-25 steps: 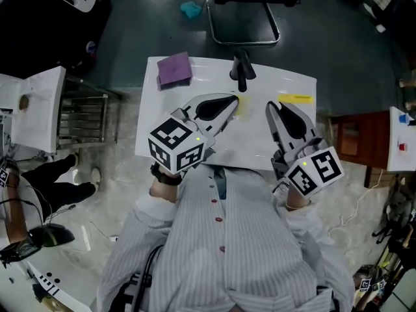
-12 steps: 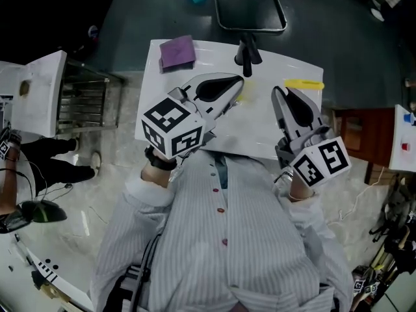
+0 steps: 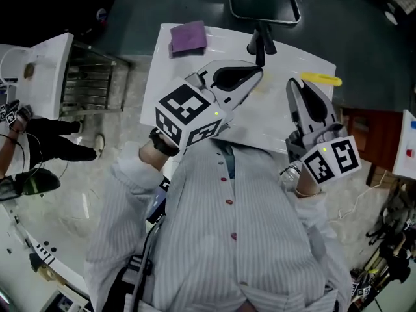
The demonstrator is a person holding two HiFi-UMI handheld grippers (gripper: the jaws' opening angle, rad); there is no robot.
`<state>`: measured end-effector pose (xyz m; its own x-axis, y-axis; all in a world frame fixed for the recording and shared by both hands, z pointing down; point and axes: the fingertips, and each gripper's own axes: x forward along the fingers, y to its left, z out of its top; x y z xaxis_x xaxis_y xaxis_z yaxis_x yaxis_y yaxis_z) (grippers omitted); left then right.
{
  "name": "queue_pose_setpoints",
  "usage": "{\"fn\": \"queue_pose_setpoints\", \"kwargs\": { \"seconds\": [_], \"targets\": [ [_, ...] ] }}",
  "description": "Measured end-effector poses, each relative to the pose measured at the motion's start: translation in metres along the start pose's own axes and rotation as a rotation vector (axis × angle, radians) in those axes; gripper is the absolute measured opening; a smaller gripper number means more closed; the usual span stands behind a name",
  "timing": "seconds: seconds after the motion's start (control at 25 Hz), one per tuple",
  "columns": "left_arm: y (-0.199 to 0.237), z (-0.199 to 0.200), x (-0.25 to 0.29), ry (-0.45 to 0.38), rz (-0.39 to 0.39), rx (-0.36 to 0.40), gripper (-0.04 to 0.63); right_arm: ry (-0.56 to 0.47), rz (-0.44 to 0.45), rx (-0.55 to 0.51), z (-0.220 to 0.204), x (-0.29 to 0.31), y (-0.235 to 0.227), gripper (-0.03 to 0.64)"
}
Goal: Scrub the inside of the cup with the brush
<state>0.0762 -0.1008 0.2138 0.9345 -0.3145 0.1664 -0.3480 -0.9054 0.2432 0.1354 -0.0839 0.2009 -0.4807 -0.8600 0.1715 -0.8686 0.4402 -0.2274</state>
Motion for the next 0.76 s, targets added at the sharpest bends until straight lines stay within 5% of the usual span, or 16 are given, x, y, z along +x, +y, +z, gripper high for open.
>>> {"fn": "queue_pose_setpoints", "kwargs": {
  "seconds": [0.76],
  "targets": [
    [0.008,-0.018,-0.011,0.055,-0.012,-0.034,0.009,0.028,0.002,0.022,-0.016,0.007,0.002,0.058]
  ]
}}
